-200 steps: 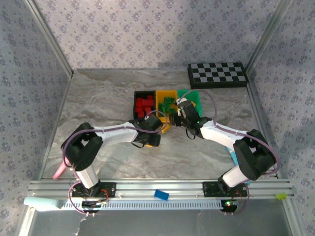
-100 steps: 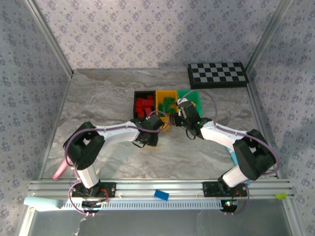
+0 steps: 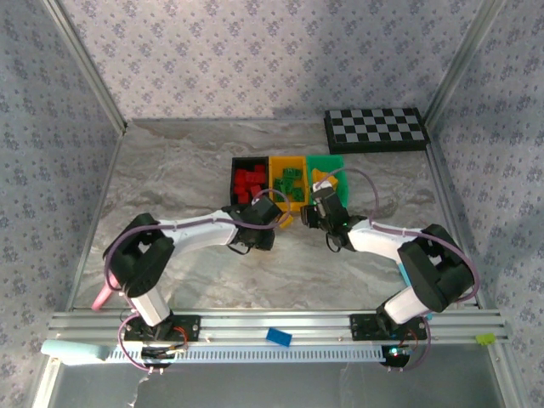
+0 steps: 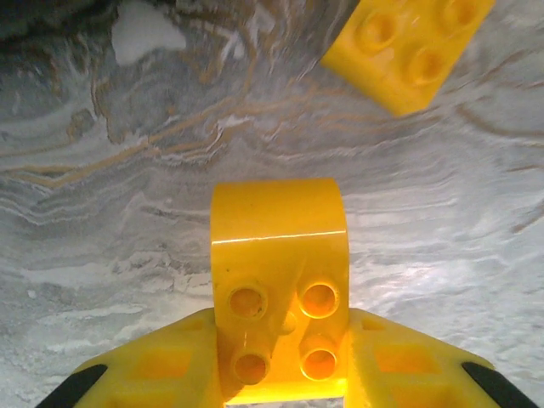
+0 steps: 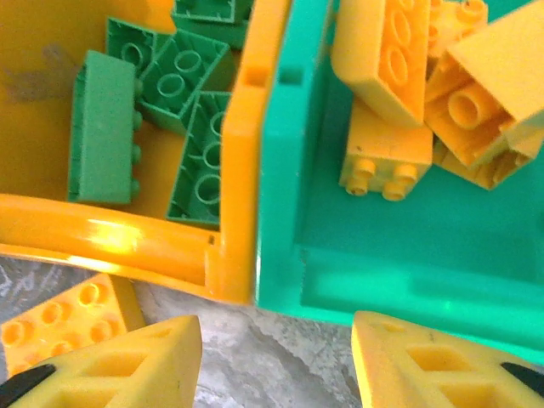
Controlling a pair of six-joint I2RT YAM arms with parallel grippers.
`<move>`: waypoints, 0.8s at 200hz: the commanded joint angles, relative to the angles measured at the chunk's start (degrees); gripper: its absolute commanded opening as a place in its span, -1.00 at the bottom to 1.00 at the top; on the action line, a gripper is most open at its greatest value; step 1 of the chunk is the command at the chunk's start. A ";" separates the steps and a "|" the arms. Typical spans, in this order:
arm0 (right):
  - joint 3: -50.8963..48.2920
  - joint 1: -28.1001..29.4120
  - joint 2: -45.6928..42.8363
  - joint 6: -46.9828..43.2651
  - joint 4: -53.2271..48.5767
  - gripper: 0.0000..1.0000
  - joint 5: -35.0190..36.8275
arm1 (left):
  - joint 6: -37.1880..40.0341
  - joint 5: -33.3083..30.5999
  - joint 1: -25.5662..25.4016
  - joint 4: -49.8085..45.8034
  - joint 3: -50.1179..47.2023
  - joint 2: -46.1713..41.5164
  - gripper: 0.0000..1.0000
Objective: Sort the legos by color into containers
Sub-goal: Pick up the lego from the center of the table, then place the lego in the container.
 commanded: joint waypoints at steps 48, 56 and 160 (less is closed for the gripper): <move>0.49 0.17 -1.33 1.89 3.10 0.03 1.70 | -0.22 -0.37 -0.35 3.37 0.34 -4.47 -0.54; 0.47 0.15 -1.37 1.91 3.08 0.02 1.60 | -0.32 -0.39 -0.36 3.73 0.58 -4.81 -0.54; -1.73 -0.86 -6.74 2.52 2.47 0.03 3.06 | 6.08 -0.55 -0.33 4.36 16.22 0.86 -0.54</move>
